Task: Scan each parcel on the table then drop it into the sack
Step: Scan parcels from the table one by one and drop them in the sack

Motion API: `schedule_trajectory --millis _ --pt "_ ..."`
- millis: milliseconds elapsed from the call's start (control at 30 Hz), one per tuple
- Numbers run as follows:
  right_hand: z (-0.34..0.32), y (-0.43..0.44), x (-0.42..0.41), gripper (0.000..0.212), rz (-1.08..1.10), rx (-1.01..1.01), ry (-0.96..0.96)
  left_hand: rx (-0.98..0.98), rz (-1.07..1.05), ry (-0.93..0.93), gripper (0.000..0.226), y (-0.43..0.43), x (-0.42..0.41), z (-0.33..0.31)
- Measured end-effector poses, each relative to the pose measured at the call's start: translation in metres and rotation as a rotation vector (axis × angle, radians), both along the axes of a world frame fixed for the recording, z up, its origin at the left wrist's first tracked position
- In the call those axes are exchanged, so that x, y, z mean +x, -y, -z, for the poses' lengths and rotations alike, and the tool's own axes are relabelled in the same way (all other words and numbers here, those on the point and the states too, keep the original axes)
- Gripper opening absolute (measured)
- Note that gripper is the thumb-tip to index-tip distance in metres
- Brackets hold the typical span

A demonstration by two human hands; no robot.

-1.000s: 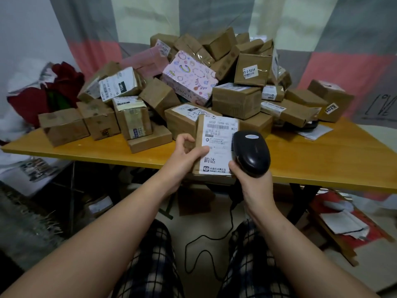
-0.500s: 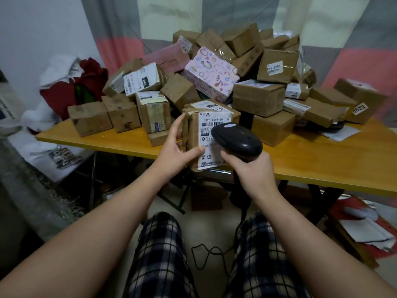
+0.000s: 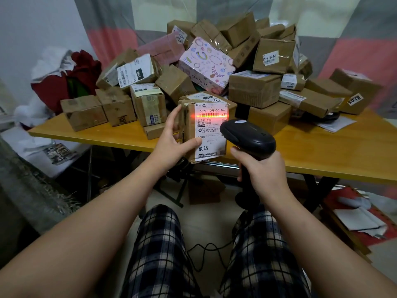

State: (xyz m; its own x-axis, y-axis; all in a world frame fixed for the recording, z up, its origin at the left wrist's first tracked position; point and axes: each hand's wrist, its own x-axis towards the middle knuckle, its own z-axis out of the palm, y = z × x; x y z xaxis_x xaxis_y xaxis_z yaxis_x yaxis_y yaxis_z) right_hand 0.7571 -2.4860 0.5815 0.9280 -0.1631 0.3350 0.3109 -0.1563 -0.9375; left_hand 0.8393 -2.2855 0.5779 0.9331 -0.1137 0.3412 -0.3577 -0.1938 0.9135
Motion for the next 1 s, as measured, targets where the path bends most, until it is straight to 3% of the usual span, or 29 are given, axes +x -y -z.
schedule_trajectory --millis 467,733,867,1000 --pt "0.005 0.000 -0.002 0.013 -0.009 -0.022 0.065 -0.012 0.014 0.023 0.087 0.004 0.000 0.001" --pt "-0.002 -0.013 0.002 0.026 -0.138 0.045 0.109 -0.175 0.036 0.037 0.088 -0.001 -0.022 -0.002" --pt "-0.009 -0.037 0.012 0.042 -0.259 0.025 0.138 -0.194 -0.051 0.050 0.087 -0.030 -0.049 0.009" --pt "0.001 -0.090 0.034 0.053 -0.375 -0.063 0.071 -0.234 -0.280 0.041 0.081 -0.091 -0.073 0.032"
